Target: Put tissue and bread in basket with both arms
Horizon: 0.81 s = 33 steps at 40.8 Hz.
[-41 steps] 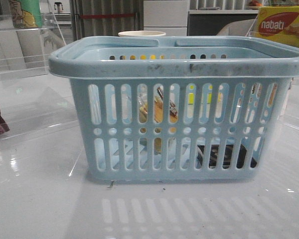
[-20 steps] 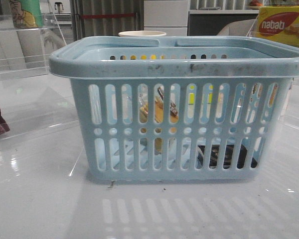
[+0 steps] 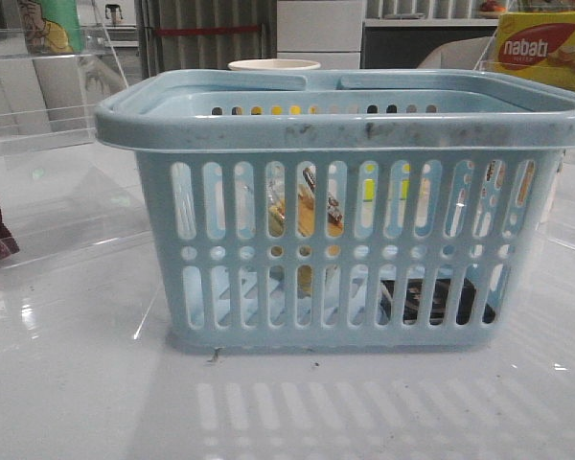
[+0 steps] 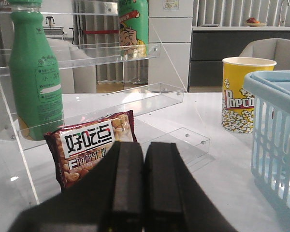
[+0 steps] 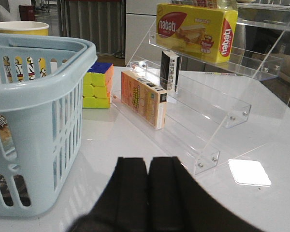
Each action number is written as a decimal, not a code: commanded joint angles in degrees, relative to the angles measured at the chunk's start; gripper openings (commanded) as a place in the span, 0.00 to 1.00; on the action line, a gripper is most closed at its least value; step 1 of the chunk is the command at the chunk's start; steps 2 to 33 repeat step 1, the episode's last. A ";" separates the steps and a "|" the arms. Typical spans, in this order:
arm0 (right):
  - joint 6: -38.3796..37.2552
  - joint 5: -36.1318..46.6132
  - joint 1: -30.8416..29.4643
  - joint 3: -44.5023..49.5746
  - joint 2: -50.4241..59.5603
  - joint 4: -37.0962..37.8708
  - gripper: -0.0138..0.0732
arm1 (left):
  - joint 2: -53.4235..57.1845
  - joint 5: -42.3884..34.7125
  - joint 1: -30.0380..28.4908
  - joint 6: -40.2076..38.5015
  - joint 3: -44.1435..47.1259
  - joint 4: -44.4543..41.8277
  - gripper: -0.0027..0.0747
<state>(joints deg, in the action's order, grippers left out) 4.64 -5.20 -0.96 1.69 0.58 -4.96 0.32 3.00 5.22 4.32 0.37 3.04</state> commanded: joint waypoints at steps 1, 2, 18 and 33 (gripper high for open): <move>0.14 5.54 -0.23 -0.36 1.16 0.52 0.22 | 0.90 -5.15 -0.11 -0.57 0.38 0.48 0.15; 0.14 5.54 -0.23 -0.36 1.16 0.52 0.22 | 0.90 -5.15 -0.11 -0.57 0.38 0.48 0.15; 0.14 5.54 -0.23 -0.36 1.16 0.52 0.22 | 0.90 -5.15 -0.11 -0.57 0.38 0.48 0.15; 0.14 5.54 -0.23 -0.36 1.16 0.52 0.22 | 0.90 -5.15 -0.11 -0.57 0.38 0.48 0.15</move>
